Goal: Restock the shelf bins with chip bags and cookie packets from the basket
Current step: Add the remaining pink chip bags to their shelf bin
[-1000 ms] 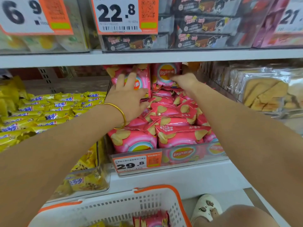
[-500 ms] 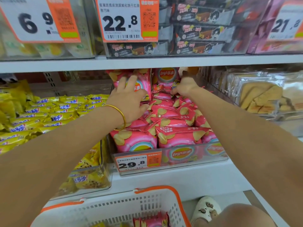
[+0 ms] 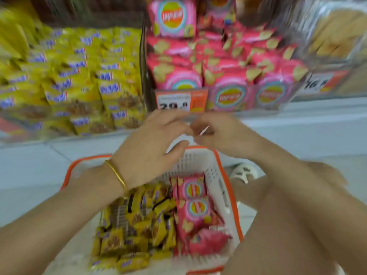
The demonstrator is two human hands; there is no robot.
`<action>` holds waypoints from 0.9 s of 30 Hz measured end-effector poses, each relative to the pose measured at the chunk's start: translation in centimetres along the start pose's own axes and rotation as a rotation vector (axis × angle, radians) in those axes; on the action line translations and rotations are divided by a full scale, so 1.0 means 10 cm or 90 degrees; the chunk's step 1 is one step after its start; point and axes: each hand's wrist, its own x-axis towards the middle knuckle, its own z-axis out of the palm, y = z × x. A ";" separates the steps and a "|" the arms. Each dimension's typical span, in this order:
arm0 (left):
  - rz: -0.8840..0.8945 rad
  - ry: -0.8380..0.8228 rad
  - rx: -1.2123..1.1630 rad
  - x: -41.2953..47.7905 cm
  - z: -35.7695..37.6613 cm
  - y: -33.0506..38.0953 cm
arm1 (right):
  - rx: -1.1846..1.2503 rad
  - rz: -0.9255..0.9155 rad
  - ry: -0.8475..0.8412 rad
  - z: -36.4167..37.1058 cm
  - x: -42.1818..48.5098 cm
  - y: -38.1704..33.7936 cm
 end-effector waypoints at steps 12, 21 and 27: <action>-0.260 -0.277 -0.070 -0.94 0.97 -0.39 | -0.410 0.158 -0.610 2.04 -0.01 1.28; -0.452 -0.351 -0.220 -0.88 1.16 -0.47 | -0.288 0.136 -0.474 1.64 0.09 1.04; -0.623 -0.237 -0.644 -0.48 0.93 -0.24 | 0.035 0.111 -0.286 1.01 0.02 0.56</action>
